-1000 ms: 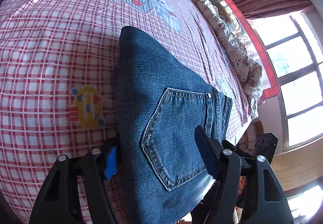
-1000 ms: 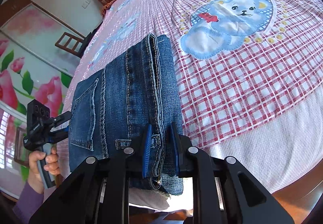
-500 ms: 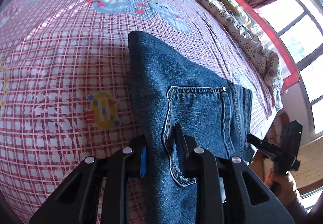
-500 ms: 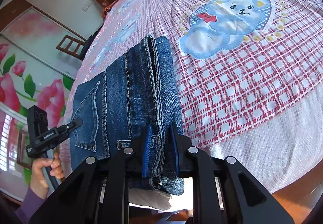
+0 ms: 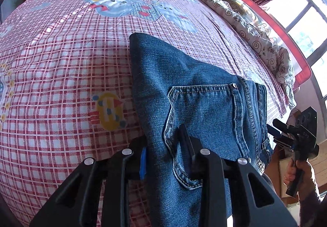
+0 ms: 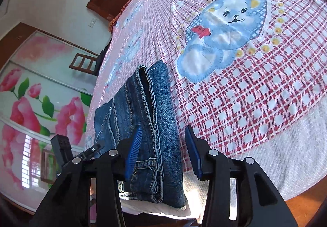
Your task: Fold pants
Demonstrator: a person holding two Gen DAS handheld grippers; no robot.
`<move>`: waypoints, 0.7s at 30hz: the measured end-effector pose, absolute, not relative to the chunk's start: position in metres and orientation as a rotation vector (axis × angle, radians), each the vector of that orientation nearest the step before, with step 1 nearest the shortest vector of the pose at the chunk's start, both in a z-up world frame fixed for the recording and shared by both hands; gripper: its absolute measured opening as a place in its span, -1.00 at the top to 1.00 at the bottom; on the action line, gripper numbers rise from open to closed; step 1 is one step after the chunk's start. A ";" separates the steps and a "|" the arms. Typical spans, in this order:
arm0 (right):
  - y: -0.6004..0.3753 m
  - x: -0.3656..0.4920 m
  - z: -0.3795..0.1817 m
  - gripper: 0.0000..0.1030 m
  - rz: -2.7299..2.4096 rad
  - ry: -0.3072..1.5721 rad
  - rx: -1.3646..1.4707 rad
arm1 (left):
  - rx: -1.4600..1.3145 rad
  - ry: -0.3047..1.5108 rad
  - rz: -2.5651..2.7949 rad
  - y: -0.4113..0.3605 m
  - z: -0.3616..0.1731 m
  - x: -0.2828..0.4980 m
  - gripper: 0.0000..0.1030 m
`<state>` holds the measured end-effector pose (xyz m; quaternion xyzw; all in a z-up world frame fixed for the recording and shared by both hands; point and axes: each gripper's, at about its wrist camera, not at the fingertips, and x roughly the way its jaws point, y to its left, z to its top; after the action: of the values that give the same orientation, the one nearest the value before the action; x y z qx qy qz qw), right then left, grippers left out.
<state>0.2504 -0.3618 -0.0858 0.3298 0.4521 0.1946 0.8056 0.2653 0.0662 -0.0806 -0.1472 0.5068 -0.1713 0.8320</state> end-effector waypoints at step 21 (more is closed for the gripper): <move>-0.305 0.268 -0.076 -0.03 0.495 0.998 0.429 | -0.301 1.057 -0.373 0.068 -0.083 0.263 0.44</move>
<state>0.2682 -0.3045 -0.0757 0.2020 0.4699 0.2331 0.8271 0.2631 0.0683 -0.0831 -0.1424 0.4995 -0.1763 0.8362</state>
